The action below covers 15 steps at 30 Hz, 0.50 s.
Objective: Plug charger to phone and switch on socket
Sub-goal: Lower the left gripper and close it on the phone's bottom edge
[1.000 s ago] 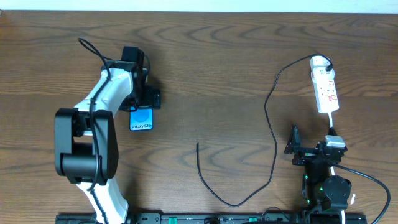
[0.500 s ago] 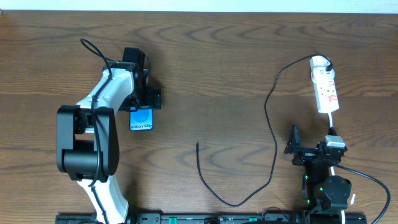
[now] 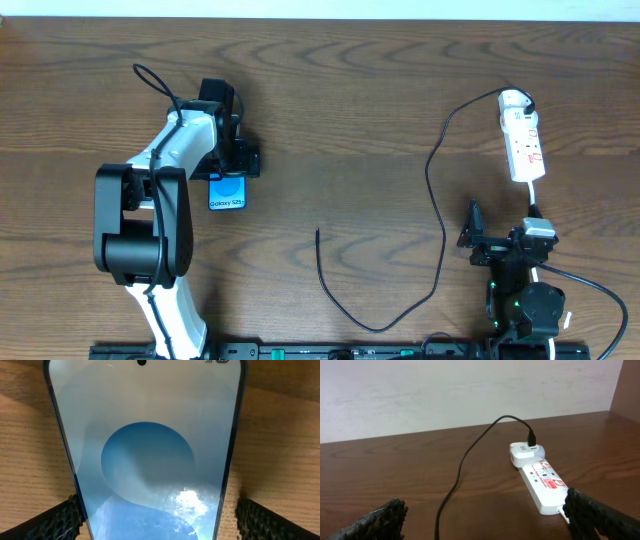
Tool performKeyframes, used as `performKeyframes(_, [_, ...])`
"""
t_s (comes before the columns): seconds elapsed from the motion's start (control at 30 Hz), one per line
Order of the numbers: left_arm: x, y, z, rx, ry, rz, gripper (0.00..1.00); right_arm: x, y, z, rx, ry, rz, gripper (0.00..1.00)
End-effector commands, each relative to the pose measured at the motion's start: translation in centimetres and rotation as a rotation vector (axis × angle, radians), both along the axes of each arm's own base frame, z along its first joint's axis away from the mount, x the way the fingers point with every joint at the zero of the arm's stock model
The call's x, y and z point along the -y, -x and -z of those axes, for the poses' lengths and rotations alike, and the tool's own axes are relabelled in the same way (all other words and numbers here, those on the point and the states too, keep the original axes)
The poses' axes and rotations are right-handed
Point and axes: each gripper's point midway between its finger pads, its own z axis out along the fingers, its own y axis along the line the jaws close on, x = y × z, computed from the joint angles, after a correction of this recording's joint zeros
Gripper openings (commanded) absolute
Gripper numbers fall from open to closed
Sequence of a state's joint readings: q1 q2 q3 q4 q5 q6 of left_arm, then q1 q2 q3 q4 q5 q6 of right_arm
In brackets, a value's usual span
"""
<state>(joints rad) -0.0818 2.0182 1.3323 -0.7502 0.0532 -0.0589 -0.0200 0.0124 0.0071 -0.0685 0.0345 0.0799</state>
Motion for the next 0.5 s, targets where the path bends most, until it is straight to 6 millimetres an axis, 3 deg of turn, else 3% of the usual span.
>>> performKeyframes(0.0, [-0.3,0.55,1.43,-0.037,-0.023,-0.003,0.98,-0.19,0.02,-0.01,0.003,-0.012,-0.004,0.99])
performKeyframes(0.47, [-0.29,0.38,1.44,-0.03,-0.023,-0.003,0.98,-0.19,0.02,-0.01,0.003,-0.012,-0.004,0.99])
